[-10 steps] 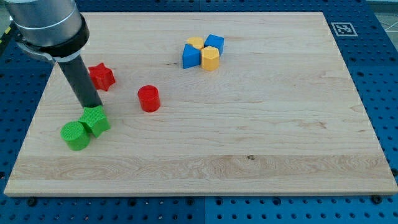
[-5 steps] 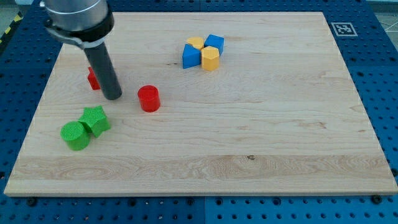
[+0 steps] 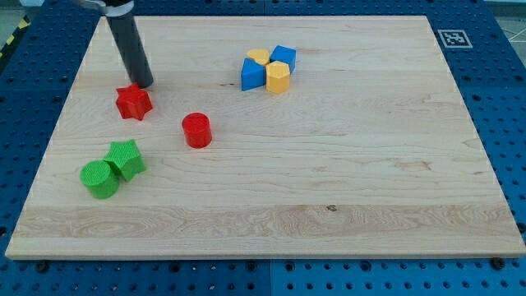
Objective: Slide the red star above the green circle
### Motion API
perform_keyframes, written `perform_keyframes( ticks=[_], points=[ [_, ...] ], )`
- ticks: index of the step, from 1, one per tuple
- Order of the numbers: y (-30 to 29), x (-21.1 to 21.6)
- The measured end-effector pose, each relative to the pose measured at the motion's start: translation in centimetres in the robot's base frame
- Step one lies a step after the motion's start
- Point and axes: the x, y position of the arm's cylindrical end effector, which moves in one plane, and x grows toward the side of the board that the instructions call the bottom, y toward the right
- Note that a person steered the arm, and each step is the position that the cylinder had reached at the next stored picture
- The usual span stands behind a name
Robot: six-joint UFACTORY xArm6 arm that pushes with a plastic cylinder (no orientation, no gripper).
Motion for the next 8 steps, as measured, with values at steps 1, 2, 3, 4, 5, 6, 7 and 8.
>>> perform_keyframes(
  ticks=[1, 2, 3, 4, 5, 6, 7, 8],
  points=[
    [-0.2, 0.2],
    [0.9, 1.1],
    [2.6, 2.7],
    [2.9, 4.5],
    [1.2, 4.7],
    [-0.2, 4.6],
    [-0.4, 4.8],
    [0.1, 5.9]
  ],
)
